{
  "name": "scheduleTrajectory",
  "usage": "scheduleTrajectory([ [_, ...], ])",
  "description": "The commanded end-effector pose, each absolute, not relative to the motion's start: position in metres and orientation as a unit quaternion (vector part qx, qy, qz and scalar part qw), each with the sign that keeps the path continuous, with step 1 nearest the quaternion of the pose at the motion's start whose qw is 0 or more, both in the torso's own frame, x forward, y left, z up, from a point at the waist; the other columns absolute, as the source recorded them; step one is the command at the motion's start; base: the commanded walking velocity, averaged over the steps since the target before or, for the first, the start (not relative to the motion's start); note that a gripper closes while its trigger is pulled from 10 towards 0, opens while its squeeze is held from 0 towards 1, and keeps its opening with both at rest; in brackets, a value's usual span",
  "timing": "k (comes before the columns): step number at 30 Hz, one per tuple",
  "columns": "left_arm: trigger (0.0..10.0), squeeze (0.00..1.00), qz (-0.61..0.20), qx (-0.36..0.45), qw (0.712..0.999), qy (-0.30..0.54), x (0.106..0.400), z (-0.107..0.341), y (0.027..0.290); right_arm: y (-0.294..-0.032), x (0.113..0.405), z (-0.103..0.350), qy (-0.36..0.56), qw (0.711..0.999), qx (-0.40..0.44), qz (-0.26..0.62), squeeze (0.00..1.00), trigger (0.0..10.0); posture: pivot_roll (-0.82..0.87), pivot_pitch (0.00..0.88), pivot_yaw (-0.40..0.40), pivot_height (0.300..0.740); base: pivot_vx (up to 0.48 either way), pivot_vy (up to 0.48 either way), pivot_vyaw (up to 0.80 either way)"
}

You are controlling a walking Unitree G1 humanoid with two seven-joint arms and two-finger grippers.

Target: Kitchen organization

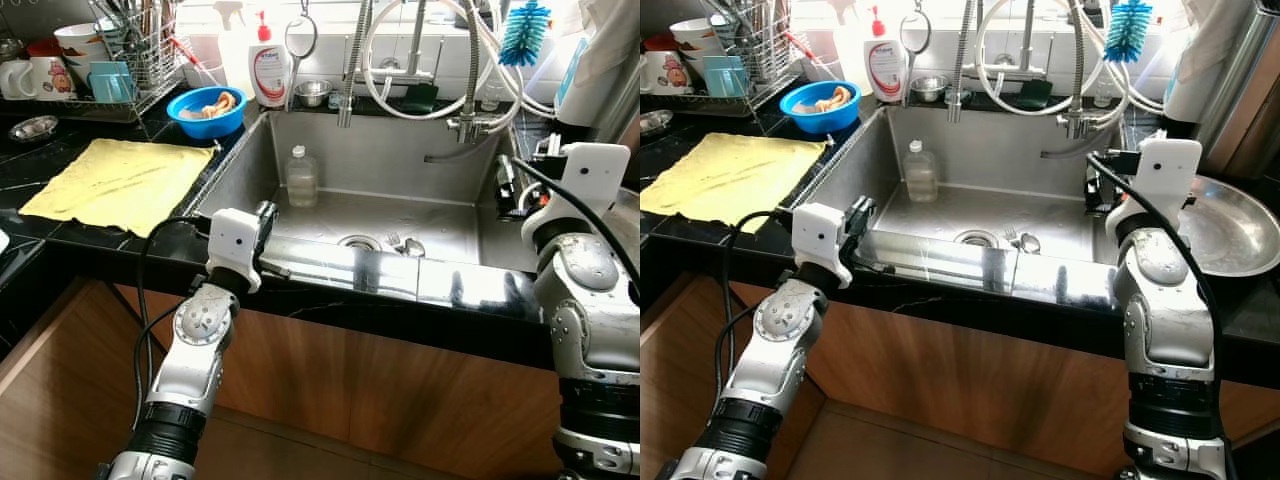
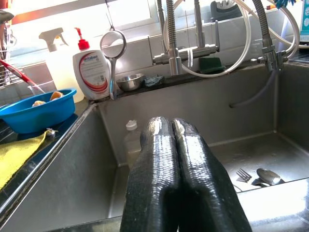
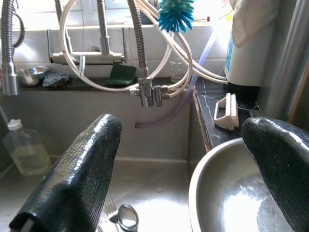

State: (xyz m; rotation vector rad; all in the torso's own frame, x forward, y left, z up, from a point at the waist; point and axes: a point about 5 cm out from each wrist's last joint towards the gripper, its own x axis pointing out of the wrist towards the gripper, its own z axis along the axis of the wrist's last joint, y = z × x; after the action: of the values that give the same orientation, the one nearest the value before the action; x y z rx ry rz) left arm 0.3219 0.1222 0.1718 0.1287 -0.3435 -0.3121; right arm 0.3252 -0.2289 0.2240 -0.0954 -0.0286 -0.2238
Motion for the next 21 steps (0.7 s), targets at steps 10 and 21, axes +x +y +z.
scheduleTrajectory([
  [10,10.0,0.0,-0.156,0.074,0.971,-0.164,0.32,0.17,0.124,-0.238,0.318,0.204,0.055,0.988,-0.06,-0.135,0.0,10.0,-0.01,0.0,0.048,0.74,0.0,0.0,0.0],
  [21,10.0,0.0,-0.157,0.074,0.971,-0.163,0.32,0.17,0.123,-0.243,0.316,0.2,0.072,0.985,-0.059,-0.148,0.0,10.0,-0.01,0.0,0.048,0.74,0.0,0.0,0.0],
])
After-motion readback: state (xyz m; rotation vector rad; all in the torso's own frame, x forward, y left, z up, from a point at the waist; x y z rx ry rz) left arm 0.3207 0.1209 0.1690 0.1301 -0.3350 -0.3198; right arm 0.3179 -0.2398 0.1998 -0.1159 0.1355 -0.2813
